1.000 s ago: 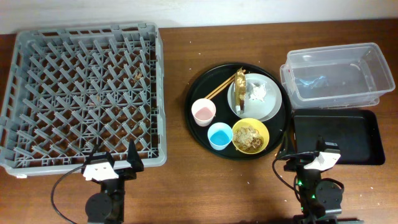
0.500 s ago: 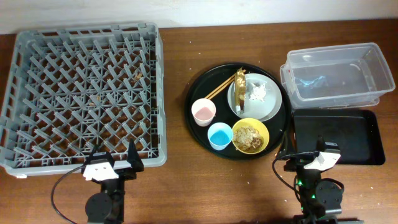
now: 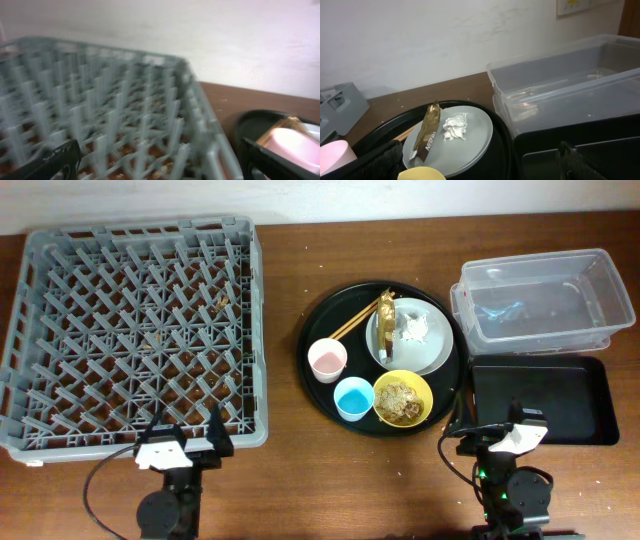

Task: Sort waste into correct bins and load items into the dishwasher rack

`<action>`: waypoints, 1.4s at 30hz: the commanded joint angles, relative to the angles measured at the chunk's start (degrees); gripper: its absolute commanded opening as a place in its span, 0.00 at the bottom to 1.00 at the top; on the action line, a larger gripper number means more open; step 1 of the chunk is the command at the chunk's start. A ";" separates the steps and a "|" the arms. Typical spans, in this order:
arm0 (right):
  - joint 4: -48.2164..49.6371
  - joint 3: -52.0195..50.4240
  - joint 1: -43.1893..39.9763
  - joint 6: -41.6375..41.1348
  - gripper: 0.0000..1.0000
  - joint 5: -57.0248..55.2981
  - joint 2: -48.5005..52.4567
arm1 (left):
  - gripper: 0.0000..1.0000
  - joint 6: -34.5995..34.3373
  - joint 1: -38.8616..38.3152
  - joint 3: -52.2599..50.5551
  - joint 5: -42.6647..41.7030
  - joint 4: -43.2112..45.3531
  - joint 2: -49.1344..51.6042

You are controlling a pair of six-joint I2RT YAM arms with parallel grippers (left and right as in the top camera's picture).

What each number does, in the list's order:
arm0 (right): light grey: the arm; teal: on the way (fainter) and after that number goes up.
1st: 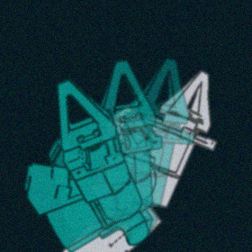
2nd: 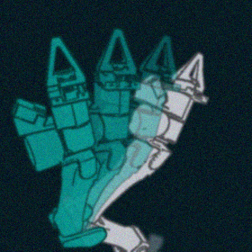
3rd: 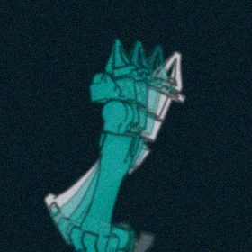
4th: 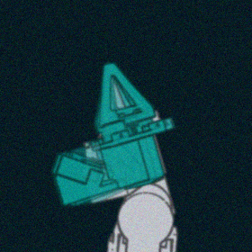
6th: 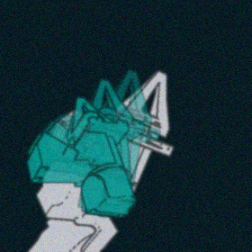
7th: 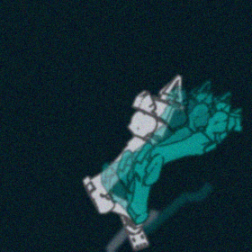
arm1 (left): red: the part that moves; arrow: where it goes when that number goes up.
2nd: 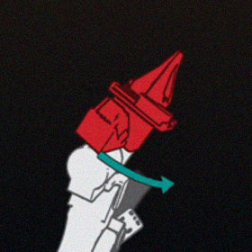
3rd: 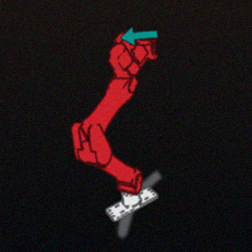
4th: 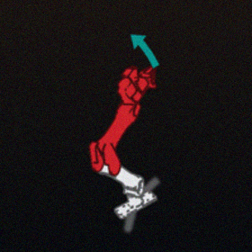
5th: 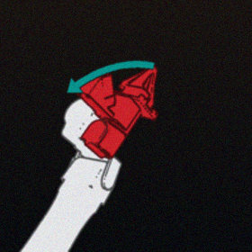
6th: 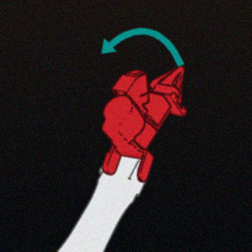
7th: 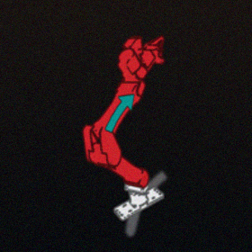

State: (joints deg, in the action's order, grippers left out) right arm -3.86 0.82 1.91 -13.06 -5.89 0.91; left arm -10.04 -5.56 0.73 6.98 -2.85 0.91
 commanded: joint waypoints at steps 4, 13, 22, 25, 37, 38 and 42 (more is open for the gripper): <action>1.18 6.25 -0.07 0.39 0.98 19.69 -0.11 | 0.99 0.55 0.37 6.62 -13.20 6.47 0.20; -51.17 66.86 -0.07 0.42 0.98 20.61 50.62 | 0.99 0.52 0.37 67.10 -22.67 -42.27 53.22; -57.51 77.99 17.18 2.12 0.70 23.96 87.17 | 0.99 0.76 0.37 73.79 -28.22 -52.37 66.16; -57.42 77.99 22.60 0.92 0.56 18.45 95.12 | 0.99 0.76 0.37 73.79 -28.22 -52.39 66.16; -47.36 70.42 20.61 2.12 0.32 20.59 100.08 | 0.99 0.76 0.37 73.79 -26.69 -53.33 66.16; -47.32 70.44 20.55 2.10 0.11 20.61 100.08 | 0.99 0.74 0.37 73.79 -26.71 -53.31 66.16; -50.45 75.34 19.63 2.14 0.04 21.99 94.90 | 0.99 -2.27 0.39 73.79 -32.15 -50.99 66.16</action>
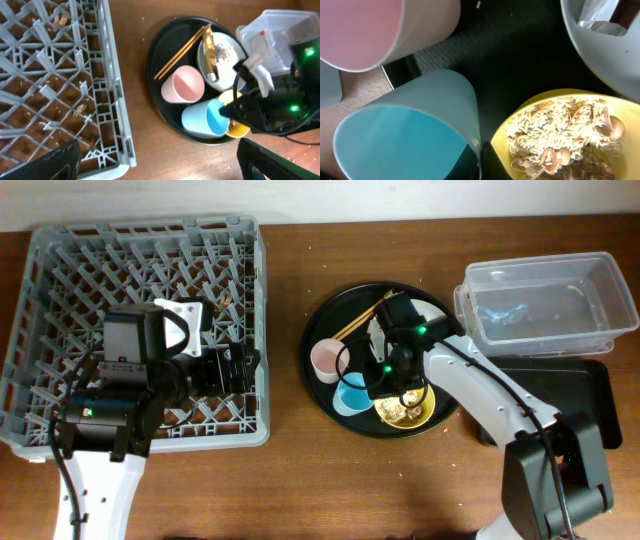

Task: Sort waste into correct bins and load items into the dishwasher rack

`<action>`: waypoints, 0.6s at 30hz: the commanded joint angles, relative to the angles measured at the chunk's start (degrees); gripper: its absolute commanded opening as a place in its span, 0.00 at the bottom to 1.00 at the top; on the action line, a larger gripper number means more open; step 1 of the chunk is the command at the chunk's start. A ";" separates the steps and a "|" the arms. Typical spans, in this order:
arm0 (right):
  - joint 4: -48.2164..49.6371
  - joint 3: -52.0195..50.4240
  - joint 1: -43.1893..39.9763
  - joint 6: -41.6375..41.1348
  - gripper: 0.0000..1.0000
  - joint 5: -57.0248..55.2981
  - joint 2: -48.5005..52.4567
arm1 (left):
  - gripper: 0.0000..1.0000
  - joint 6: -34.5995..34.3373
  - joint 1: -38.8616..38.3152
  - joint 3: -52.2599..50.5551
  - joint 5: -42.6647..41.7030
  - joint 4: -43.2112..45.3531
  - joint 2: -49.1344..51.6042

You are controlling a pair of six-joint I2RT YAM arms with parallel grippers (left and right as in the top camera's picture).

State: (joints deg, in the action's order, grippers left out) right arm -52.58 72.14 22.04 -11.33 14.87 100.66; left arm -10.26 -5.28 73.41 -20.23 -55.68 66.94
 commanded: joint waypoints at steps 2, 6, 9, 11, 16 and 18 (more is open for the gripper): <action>-6.67 7.02 -1.29 0.44 0.04 1.40 -8.70 | 0.99 -3.48 0.63 1.14 -14.58 5.81 0.13; -10.80 12.20 -8.33 13.68 0.04 30.77 -17.77 | 0.99 -10.08 2.62 1.11 -35.08 15.30 0.13; 2.80 12.20 -10.69 18.18 0.04 58.82 -19.47 | 0.98 -12.48 2.60 1.11 -45.18 20.85 0.13; 9.73 12.20 -9.03 17.29 0.04 65.75 -18.67 | 0.96 -12.46 2.49 1.11 -49.07 20.98 0.13; 15.45 12.20 -5.05 16.15 0.04 65.40 -17.77 | 0.77 -12.46 -2.99 1.11 -52.06 20.98 0.13; 16.04 12.20 -4.37 13.84 0.04 62.18 -17.77 | 0.71 -12.46 -5.16 1.11 -52.06 21.03 0.13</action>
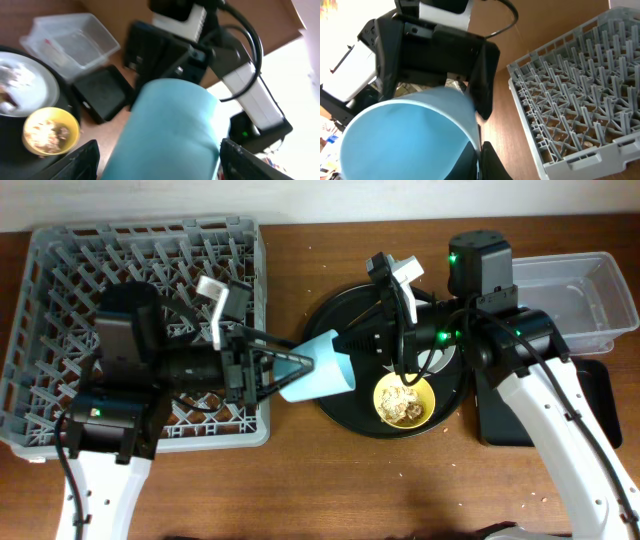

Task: Sort waste into correct bins and load items into the dishwasher rack

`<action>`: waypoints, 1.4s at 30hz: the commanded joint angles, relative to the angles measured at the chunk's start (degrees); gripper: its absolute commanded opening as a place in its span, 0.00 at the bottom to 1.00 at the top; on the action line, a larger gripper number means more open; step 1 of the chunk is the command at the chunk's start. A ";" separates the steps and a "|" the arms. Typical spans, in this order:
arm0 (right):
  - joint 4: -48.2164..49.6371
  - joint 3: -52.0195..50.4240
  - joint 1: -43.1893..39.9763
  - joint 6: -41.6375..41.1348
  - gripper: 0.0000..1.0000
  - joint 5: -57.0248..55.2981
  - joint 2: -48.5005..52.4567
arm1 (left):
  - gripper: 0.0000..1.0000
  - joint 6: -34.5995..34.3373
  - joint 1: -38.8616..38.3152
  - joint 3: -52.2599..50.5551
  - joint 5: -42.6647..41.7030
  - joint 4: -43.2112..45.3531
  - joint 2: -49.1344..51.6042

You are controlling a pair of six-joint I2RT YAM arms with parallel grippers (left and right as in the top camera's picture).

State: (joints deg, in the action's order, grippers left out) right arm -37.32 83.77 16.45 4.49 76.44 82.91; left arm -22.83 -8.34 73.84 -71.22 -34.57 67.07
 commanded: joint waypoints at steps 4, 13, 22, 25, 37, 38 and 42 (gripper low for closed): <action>2.27 0.57 1.18 -2.54 0.04 -2.14 -0.02 | 0.87 0.11 -2.91 0.68 -5.22 -0.13 0.00; 12.20 0.57 1.33 -16.00 0.04 -2.45 -0.04 | 0.93 0.13 0.26 0.68 -5.51 0.11 0.00; 12.11 0.57 -0.11 -16.26 0.68 -6.58 -0.17 | 0.59 6.03 1.70 0.68 -0.31 -2.23 0.00; 5.81 0.57 -8.98 -16.96 0.71 -6.67 -1.05 | 0.59 8.61 10.43 0.70 23.34 -17.38 -1.22; -22.95 0.57 1.38 -7.69 0.77 -39.89 -1.11 | 0.60 -0.76 28.44 0.68 77.99 -28.22 15.45; -22.97 0.55 2.10 -7.69 0.77 -40.00 -1.07 | 0.60 -0.74 28.44 0.68 77.15 -26.69 18.60; -23.85 0.55 2.40 -7.67 0.77 -40.76 -1.07 | 0.67 -0.76 28.57 0.68 75.06 -22.67 27.56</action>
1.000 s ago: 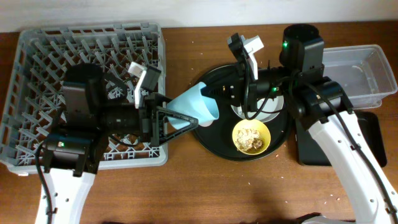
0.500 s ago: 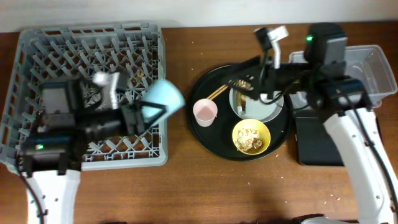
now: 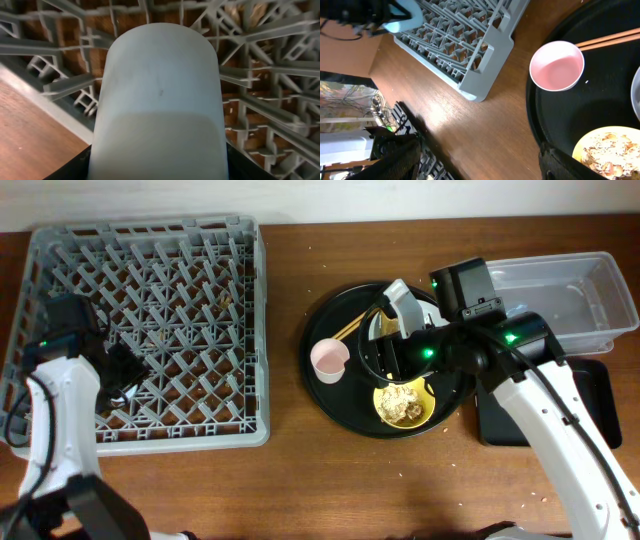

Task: Sort waste into correct bins and load items into the dishwasher rack

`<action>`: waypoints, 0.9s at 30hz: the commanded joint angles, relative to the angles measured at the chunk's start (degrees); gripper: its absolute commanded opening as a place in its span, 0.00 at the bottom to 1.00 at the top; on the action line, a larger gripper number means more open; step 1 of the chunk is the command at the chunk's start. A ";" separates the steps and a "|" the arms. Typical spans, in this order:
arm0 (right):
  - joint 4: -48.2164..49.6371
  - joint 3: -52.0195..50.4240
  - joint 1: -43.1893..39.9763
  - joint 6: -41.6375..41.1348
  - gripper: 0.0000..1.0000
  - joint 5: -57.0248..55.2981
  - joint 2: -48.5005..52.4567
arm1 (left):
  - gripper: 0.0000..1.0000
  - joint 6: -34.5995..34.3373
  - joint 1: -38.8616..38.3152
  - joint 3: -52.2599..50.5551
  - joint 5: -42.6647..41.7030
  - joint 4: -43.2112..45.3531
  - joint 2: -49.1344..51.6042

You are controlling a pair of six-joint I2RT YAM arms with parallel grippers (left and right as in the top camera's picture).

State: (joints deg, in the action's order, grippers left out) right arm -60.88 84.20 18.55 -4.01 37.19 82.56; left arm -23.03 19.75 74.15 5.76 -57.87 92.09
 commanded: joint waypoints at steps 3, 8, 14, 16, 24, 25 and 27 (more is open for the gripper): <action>-1.38 0.11 0.31 0.83 0.77 -2.60 -0.72 | 0.87 -0.57 3.21 0.44 -6.56 0.61 3.78; -3.65 -0.04 0.31 0.57 0.76 -12.46 0.22 | 0.99 3.91 10.21 5.07 -21.35 -2.86 3.67; 9.09 -0.28 3.26 -6.82 0.64 -18.88 16.24 | 0.99 18.03 0.13 14.21 -29.14 -11.28 -4.17; 14.51 -0.28 3.69 -9.27 0.58 -19.28 23.78 | 0.99 18.84 -4.81 14.21 -31.06 -12.31 -8.28; 11.06 0.90 1.99 -9.66 0.04 -18.78 25.46 | 0.99 22.88 -13.07 14.19 -61.94 -10.54 -9.55; 9.60 1.31 0.70 -5.25 0.04 -11.67 22.21 | 0.99 22.88 -13.38 14.19 -67.32 -8.92 -9.55; 7.65 1.40 -3.69 7.48 0.04 17.53 13.18 | 0.99 22.88 -14.05 14.19 -75.10 -6.58 -9.55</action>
State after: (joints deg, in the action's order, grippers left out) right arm -52.25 84.12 18.72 -9.15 26.98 105.97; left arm -1.26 6.46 87.64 -56.71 -66.11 82.50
